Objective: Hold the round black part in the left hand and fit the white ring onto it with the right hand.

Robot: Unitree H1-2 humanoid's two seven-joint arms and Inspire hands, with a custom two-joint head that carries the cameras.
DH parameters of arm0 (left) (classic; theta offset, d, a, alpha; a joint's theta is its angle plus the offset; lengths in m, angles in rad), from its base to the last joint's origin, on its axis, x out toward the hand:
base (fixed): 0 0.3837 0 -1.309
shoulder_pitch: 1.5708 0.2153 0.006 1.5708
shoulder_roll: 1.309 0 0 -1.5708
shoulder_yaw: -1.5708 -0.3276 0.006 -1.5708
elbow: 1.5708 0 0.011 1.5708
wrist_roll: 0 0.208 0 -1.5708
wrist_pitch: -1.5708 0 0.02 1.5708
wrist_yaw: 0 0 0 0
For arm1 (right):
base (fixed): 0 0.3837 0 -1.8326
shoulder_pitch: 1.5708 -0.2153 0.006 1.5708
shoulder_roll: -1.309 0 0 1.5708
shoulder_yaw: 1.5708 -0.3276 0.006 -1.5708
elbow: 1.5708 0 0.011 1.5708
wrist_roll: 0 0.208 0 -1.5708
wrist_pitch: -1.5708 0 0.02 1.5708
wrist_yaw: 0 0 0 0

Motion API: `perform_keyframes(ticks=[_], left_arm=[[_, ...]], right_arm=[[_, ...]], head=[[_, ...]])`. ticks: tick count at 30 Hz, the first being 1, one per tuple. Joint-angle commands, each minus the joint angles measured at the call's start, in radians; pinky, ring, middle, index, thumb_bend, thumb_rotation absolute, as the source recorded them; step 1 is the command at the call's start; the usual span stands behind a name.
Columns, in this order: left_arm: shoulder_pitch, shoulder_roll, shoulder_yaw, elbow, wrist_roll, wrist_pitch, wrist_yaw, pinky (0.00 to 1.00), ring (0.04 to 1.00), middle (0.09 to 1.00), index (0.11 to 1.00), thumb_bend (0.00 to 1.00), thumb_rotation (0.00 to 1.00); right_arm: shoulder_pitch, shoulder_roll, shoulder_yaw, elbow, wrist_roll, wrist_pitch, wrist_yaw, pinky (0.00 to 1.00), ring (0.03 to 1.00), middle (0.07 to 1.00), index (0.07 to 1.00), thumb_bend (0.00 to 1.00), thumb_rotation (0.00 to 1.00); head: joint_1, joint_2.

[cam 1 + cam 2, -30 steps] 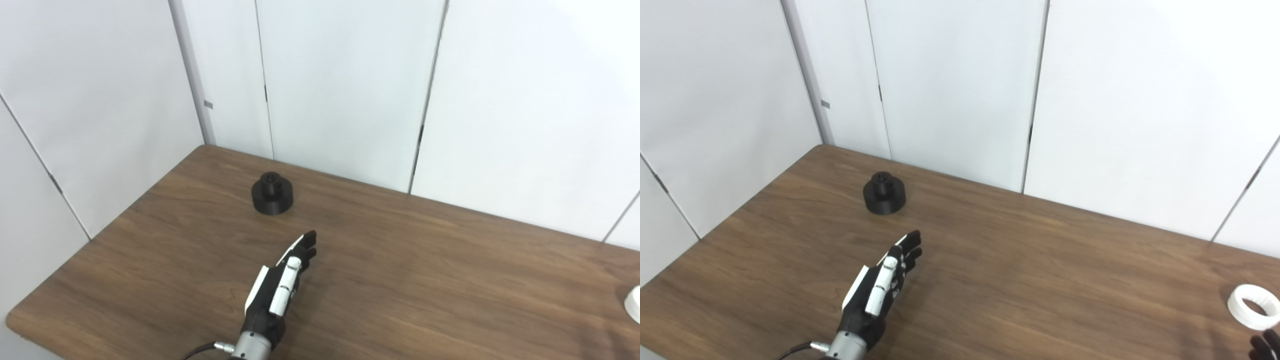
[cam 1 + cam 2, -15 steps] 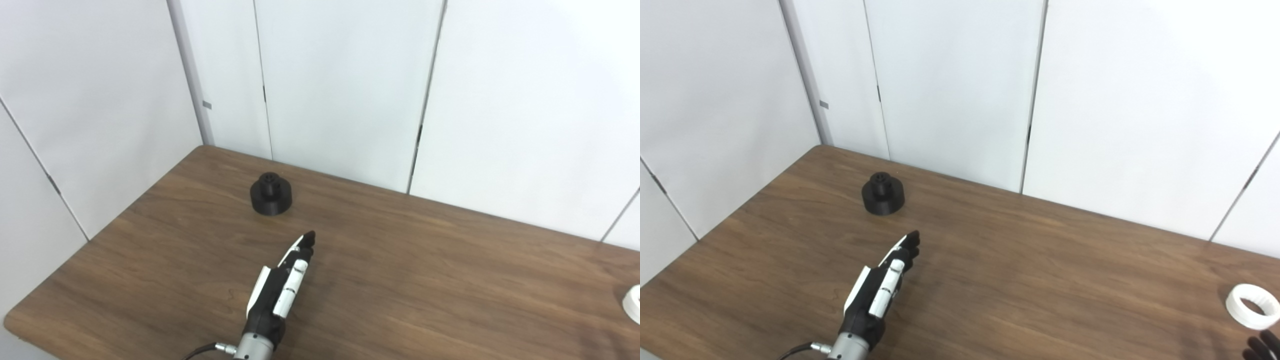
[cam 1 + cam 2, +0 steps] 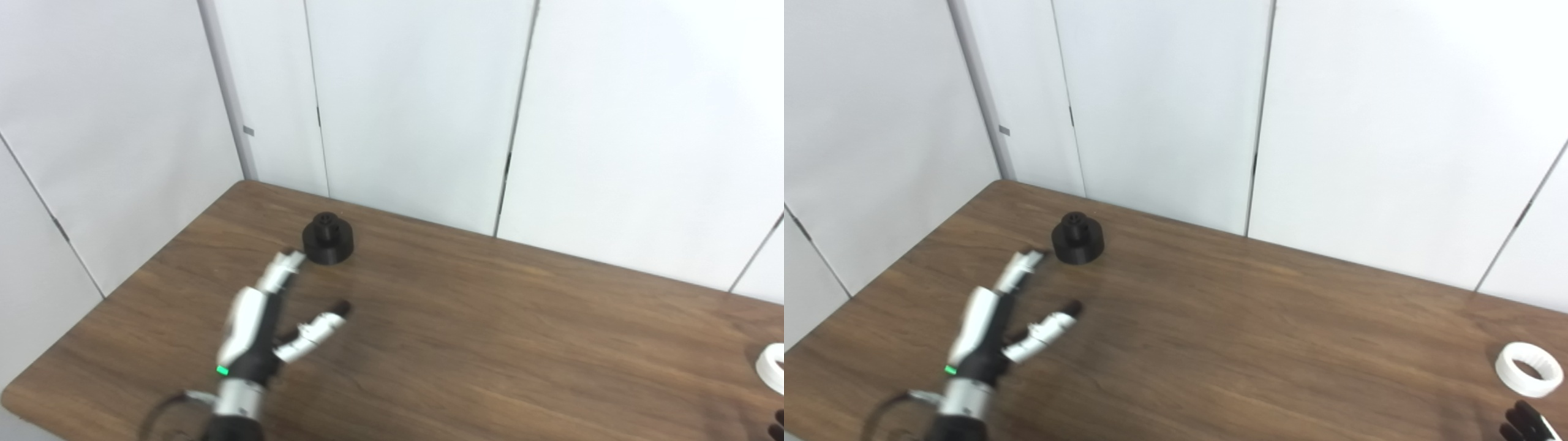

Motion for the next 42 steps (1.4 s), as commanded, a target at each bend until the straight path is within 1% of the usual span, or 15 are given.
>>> perform_keyframes(ticks=[1,4,8,10,12,13,15,18,21,23,28,31,34,40,42], left_arm=[[-0.056,0.025,0.005,-0.029,0.065,0.025,0.011,0.92,0.986,0.997,0.902,0.96,0.58],[-0.088,0.064,0.014,-0.008,0.128,0.072,0.009,0.89,0.985,0.975,0.890,0.99,0.57],[-0.131,0.108,0.023,0.045,0.169,0.103,0.011,0.86,0.963,0.950,0.863,1.00,0.56],[-0.148,0.131,0.021,0.080,0.190,0.110,0.015,0.86,0.955,0.943,0.855,1.00,0.57],[-0.167,0.154,0.016,0.125,0.208,0.122,0.013,0.88,0.958,0.940,0.854,1.00,0.58],[-0.176,0.164,0.014,0.149,0.209,0.124,0.013,0.91,0.971,0.937,0.853,1.00,0.58],[-0.192,0.181,0.009,0.196,0.205,0.125,0.014,0.94,0.974,0.935,0.853,1.00,0.57],[-0.219,0.206,-0.012,0.271,0.220,0.119,0.024,0.93,0.965,0.924,0.837,1.00,0.56],[-0.248,0.233,-0.040,0.336,0.235,0.121,0.031,0.94,0.958,0.918,0.829,1.00,0.57],[-0.270,0.250,-0.058,0.372,0.237,0.128,0.021,0.96,0.958,0.918,0.827,1.00,0.58],[-0.333,0.288,-0.097,0.463,0.220,0.147,-0.009,0.99,0.968,0.922,0.834,1.00,0.58],[-0.378,0.311,-0.120,0.534,0.211,0.136,-0.013,0.99,0.963,0.916,0.828,1.00,0.59],[-0.416,0.324,-0.136,0.582,0.196,0.141,-0.021,0.99,0.963,0.916,0.829,1.00,0.59],[-0.496,0.337,-0.151,0.696,0.152,0.125,-0.009,1.00,0.965,0.918,0.825,1.00,0.53],[-0.525,0.346,-0.164,0.738,0.148,0.122,-0.012,1.00,0.964,0.920,0.829,1.00,0.54]], right_arm=[[0.058,-0.035,0.016,-0.043,-0.003,-0.044,0.010,0.92,0.929,0.915,0.889,0.55,1.00],[0.060,-0.035,0.018,-0.050,-0.003,-0.043,0.011,0.92,0.939,0.928,0.901,0.58,1.00],[0.063,-0.034,0.020,-0.055,-0.011,-0.042,0.011,0.91,0.934,0.920,0.903,0.58,1.00],[0.064,-0.035,0.023,-0.057,-0.017,-0.041,0.012,0.97,0.946,0.923,0.910,0.61,1.00],[0.064,-0.033,0.022,-0.059,-0.018,-0.039,0.012,0.97,0.951,0.930,0.915,0.62,1.00],[0.064,-0.032,0.021,-0.058,-0.017,-0.038,0.012,0.96,0.950,0.931,0.916,0.62,1.00],[0.065,-0.031,0.020,-0.061,-0.016,-0.035,0.011,0.95,0.950,0.932,0.918,0.63,1.00],[0.069,-0.033,0.021,-0.064,-0.010,-0.038,0.016,0.97,0.955,0.931,0.919,0.65,1.00],[0.073,-0.030,0.021,-0.071,-0.008,-0.040,0.018,0.94,0.942,0.926,0.912,0.66,0.98],[0.076,-0.028,0.022,-0.076,-0.010,-0.035,0.017,0.92,0.938,0.924,0.912,0.66,0.99],[0.081,-0.027,0.026,-0.085,-0.018,-0.035,0.015,0.92,0.939,0.923,0.914,0.68,0.99],[0.082,-0.027,0.026,-0.083,-0.020,-0.033,0.013,0.92,0.930,0.916,0.911,0.70,0.98],[0.083,-0.024,0.028,-0.087,-0.029,-0.029,0.008,0.93,0.929,0.916,0.911,0.71,0.99],[0.087,-0.020,0.034,-0.093,-0.035,-0.021,0.002,0.92,0.931,0.912,0.905,0.74,0.98],[0.088,-0.018,0.036,-0.096,-0.033,-0.021,0.001,0.91,0.934,0.915,0.909,0.74,0.97]], head=[[0.000,0.000],[0.004,0.004],[0.005,0.006],[0.004,0.007],[0.001,0.011],[0.001,0.011],[-0.001,0.013],[-0.002,0.016],[-0.007,0.020],[-0.008,0.021],[-0.010,0.025],[-0.012,0.026],[-0.014,0.026],[-0.020,0.028],[-0.021,0.028]])
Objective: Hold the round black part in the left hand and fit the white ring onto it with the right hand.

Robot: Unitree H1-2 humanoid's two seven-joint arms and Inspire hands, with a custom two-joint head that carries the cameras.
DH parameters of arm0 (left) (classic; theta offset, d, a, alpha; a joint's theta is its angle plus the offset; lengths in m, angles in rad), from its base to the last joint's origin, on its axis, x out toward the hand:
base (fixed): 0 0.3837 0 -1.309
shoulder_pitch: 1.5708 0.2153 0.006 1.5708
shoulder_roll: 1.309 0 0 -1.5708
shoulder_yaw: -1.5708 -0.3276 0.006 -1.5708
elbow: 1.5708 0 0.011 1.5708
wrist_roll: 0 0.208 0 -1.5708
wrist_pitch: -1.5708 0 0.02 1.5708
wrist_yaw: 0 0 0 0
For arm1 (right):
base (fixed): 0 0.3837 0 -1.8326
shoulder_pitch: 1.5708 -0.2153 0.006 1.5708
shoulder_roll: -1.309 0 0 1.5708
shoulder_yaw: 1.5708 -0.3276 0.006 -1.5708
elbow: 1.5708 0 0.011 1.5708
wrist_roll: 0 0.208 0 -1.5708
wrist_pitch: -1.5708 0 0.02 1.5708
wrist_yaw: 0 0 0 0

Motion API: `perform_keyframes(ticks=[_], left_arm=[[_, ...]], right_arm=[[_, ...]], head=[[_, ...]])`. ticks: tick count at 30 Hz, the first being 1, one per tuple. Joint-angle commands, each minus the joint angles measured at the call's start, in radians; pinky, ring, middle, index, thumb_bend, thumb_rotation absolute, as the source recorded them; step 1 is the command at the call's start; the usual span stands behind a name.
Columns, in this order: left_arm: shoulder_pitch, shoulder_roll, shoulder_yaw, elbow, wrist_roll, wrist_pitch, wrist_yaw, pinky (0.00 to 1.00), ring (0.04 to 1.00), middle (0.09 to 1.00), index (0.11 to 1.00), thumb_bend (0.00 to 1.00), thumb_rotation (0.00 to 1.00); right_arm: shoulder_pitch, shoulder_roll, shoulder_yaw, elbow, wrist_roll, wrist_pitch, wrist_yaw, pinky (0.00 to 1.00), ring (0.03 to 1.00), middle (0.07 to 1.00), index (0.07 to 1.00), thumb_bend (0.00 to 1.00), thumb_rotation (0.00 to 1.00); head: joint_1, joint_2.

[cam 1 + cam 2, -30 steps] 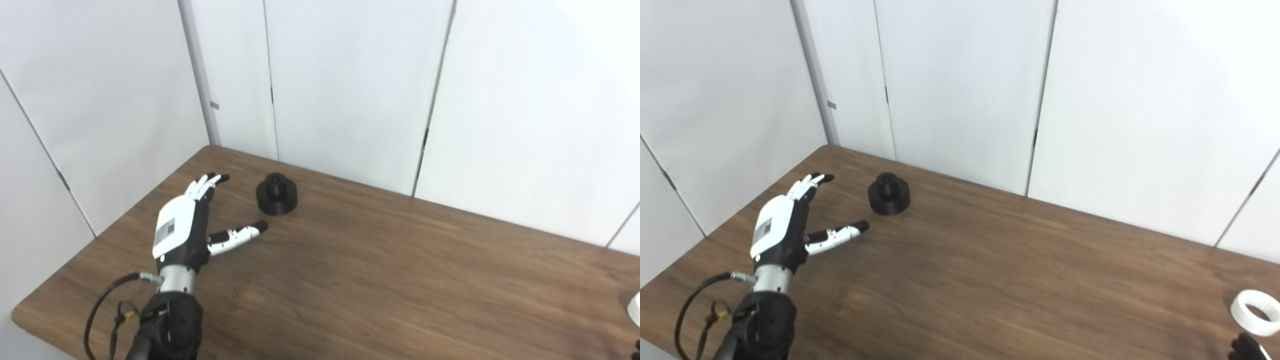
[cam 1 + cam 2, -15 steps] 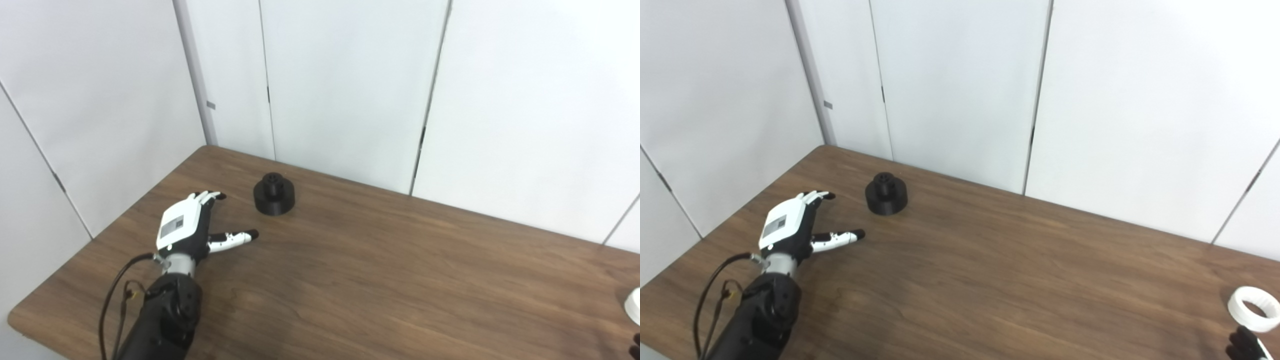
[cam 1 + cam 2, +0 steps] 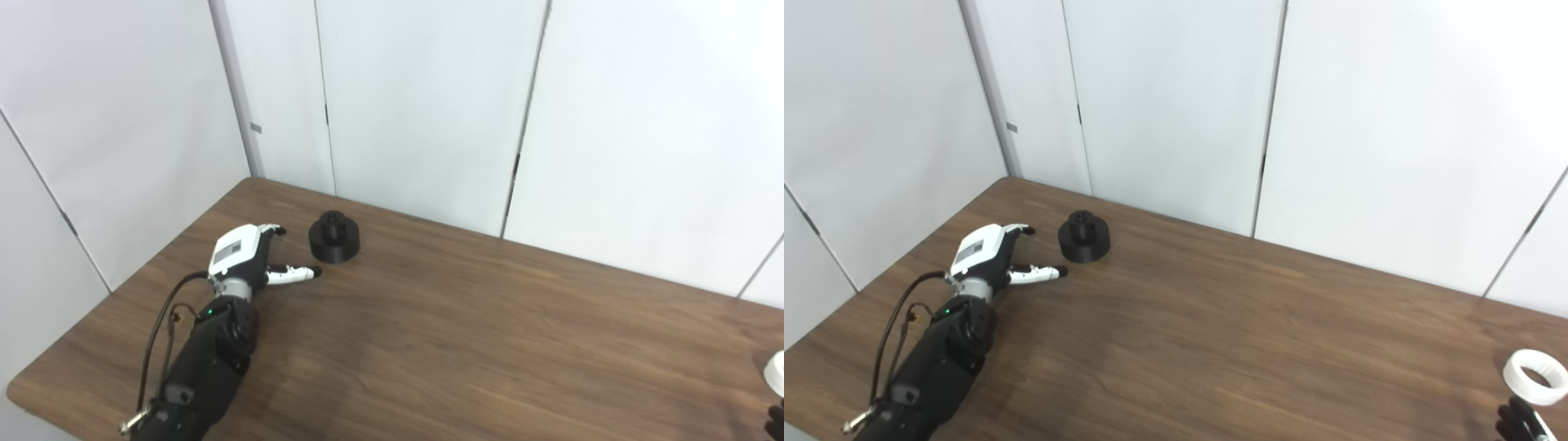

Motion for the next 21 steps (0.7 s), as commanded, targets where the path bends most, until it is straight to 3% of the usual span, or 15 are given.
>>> perform_keyframes(ticks=[1,6,14,21], left_arm=[[-0.080,0.052,-0.007,0.014,-0.005,-0.019,0.020,1.00,0.967,0.923,0.835,1.00,0.55],[-0.140,0.069,-0.035,0.102,-0.038,-0.017,0.000,1.00,0.984,0.935,0.846,1.00,0.56],[-0.200,0.086,-0.073,0.175,-0.081,-0.032,-0.015,1.00,0.975,0.942,0.860,1.00,0.58],[-0.240,0.095,-0.117,0.218,-0.085,-0.058,-0.018,0.99,0.976,0.945,0.855,1.00,0.55]], right_arm=[[0.074,-0.012,0.012,-0.043,0.000,-0.027,-0.007,0.92,0.934,0.914,0.908,0.74,0.97],[0.081,-0.012,0.017,-0.049,-0.015,-0.027,-0.013,0.93,0.935,0.908,0.903,0.77,0.98],[0.084,-0.009,0.023,-0.049,-0.011,-0.038,-0.017,0.87,0.912,0.897,0.899,0.76,0.96],[0.087,-0.008,0.029,-0.053,-0.029,-0.040,-0.027,0.93,0.929,0.905,0.910,0.76,0.98]], head=[[0.000,0.002],[-0.009,0.005],[-0.012,0.006],[-0.014,0.008]])
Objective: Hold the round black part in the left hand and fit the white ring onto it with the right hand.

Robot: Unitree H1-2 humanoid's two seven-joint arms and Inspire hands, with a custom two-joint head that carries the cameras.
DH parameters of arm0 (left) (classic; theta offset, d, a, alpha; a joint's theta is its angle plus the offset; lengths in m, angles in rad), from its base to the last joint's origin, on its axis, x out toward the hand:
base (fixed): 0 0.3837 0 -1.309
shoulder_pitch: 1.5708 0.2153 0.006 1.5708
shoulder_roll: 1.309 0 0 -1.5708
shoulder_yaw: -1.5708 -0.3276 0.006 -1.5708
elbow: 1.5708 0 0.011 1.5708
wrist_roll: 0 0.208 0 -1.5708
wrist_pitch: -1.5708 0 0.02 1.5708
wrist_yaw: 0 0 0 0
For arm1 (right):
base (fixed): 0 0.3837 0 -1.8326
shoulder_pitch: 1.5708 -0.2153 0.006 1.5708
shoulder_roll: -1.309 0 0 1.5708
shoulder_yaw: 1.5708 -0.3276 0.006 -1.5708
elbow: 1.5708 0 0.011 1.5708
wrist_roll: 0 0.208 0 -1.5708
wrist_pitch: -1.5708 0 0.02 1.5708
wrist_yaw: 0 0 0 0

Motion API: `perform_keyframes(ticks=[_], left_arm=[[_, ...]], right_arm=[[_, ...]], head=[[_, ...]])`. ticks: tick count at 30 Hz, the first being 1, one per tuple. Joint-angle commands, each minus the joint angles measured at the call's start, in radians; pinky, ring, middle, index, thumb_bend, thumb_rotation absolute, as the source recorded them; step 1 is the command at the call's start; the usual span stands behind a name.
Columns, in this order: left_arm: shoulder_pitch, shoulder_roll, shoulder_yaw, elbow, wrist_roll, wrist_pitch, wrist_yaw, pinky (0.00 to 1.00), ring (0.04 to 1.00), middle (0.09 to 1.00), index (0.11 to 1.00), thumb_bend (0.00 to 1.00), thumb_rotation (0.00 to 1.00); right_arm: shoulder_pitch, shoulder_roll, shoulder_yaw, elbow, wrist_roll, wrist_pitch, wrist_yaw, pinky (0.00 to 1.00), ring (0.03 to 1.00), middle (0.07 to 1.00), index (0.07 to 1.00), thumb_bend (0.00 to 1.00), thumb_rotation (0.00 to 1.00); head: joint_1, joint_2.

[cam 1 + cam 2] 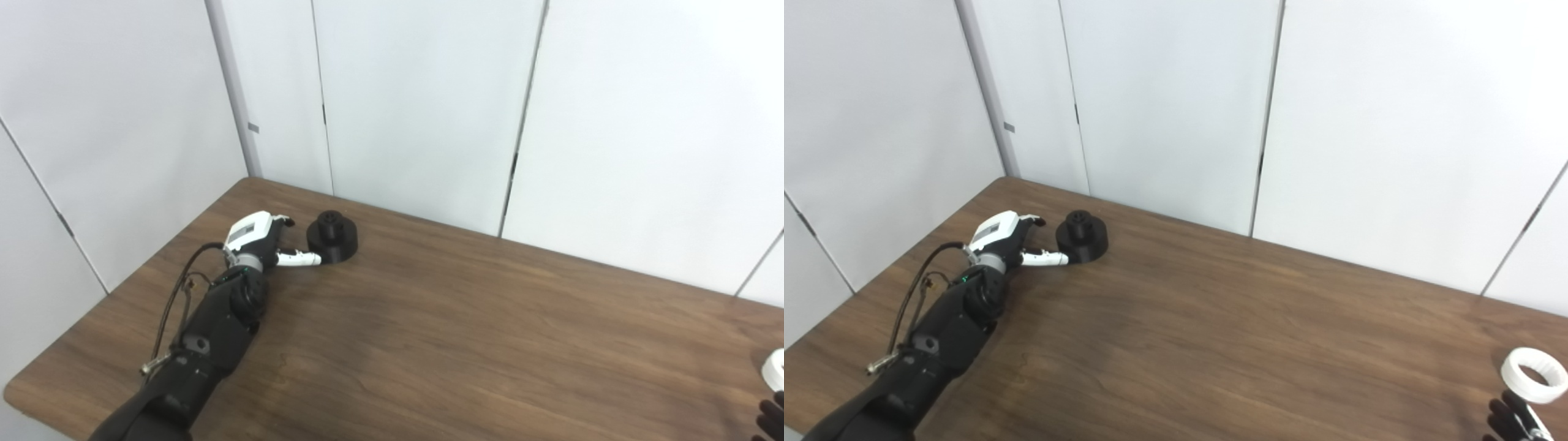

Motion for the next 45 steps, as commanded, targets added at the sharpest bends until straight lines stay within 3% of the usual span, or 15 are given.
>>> perform_keyframes(ticks=[1,8,20,30,45], left_arm=[[-0.068,0.043,-0.006,-0.014,0.001,-0.031,0.014,0.99,0.978,0.947,0.857,1.00,0.55],[-0.067,0.033,-0.030,-0.048,-0.007,0.001,-0.003,0.99,0.982,0.949,0.867,1.00,0.55],[-0.089,0.027,-0.048,-0.014,-0.042,-0.051,-0.001,0.97,0.972,0.943,0.853,1.00,0.53],[-0.124,0.029,-0.075,0.016,-0.051,-0.054,-0.011,0.98,0.974,0.945,0.847,1.00,0.53],[-0.158,0.007,-0.108,0.057,-0.050,-0.037,-0.019,1.00,0.987,0.955,0.852,1.00,0.51]], right_arm=[[0.084,-0.009,0.012,-0.037,-0.003,-0.040,-0.006,0.93,0.931,0.906,0.911,0.76,0.99],[0.086,-0.006,0.014,-0.045,-0.003,-0.039,-0.006,0.94,0.933,0.914,0.921,0.76,0.99],[0.087,0.001,0.021,-0.057,-0.019,-0.016,-0.016,1.00,0.950,0.920,0.933,0.76,1.00],[0.089,0.002,0.025,-0.056,-0.014,-0.027,-0.019,0.94,0.933,0.915,0.927,0.74,1.00],[0.096,0.005,0.031,-0.062,-0.015,-0.033,-0.021,0.96,0.938,0.916,0.938,0.74,1.00]], head=[[0.001,0.000],[-0.003,0.004],[-0.012,0.007],[-0.012,0.011],[-0.023,0.015]])
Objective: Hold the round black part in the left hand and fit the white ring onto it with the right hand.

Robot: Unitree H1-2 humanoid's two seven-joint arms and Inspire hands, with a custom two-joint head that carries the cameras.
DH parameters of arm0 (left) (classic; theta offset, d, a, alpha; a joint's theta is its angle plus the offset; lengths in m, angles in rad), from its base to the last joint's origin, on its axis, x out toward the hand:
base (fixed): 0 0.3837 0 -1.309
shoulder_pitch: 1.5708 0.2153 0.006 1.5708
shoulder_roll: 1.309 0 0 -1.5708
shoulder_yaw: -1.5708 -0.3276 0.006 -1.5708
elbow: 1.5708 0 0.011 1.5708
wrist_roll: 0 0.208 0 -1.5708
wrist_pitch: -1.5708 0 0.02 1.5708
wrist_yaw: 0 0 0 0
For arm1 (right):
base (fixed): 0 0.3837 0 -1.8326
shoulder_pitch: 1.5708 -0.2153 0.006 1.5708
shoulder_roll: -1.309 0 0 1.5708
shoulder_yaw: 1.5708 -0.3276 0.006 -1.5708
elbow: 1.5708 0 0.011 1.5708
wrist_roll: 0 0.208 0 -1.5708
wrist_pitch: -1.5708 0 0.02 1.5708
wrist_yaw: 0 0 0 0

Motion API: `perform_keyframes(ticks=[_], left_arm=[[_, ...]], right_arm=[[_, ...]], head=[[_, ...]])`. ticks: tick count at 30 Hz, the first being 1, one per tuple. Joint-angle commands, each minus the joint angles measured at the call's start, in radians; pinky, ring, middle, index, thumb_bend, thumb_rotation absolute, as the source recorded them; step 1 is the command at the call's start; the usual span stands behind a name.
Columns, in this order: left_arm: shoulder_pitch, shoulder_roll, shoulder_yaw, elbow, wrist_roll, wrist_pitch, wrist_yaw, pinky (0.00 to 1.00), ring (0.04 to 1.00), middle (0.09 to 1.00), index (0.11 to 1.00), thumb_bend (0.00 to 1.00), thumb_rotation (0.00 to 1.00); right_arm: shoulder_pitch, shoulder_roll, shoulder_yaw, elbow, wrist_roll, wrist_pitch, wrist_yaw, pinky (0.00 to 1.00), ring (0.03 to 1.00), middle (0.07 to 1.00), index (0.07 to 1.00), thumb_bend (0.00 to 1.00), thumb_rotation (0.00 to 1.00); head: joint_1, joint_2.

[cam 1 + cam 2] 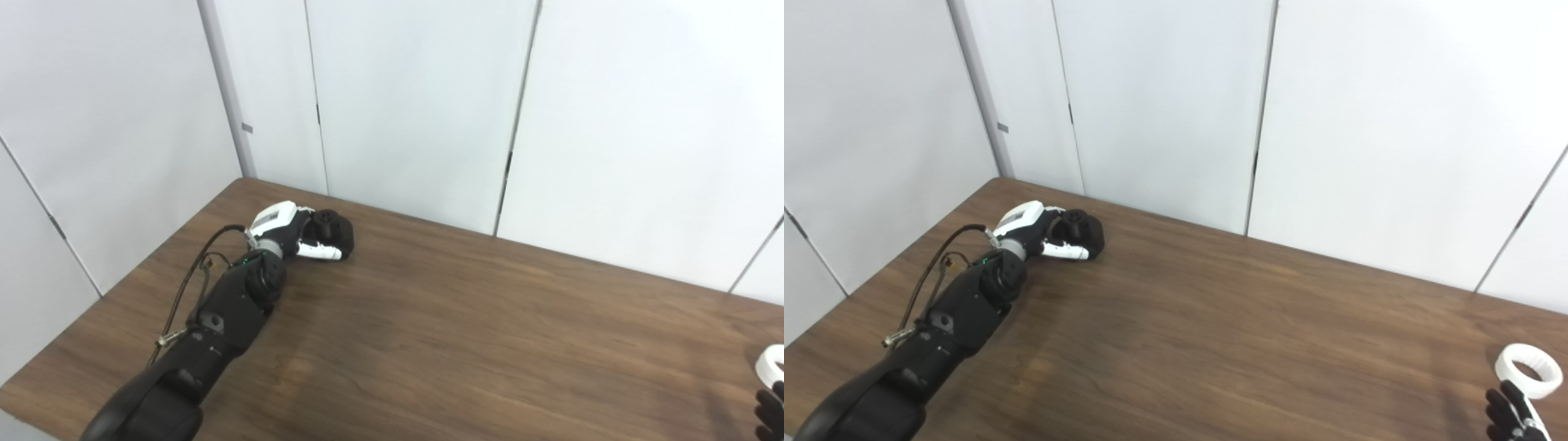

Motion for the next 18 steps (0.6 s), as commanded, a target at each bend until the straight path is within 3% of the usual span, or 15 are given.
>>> perform_keyframes(ticks=[1,18], left_arm=[[-0.070,0.010,0.005,0.000,0.005,-0.017,0.029,1.00,0.985,0.952,0.846,1.00,0.51],[-0.081,0.004,-0.023,0.063,0.020,-0.021,0.067,0.97,0.954,0.918,0.799,1.00,0.51]], right_arm=[[0.094,0.005,0.014,-0.039,0.001,-0.032,-0.009,0.94,0.935,0.917,0.936,0.73,1.00],[0.097,0.002,0.020,-0.042,-0.010,-0.033,-0.012,0.96,0.935,0.906,0.937,0.73,1.00]], head=[[0.000,0.002],[-0.001,0.004]])
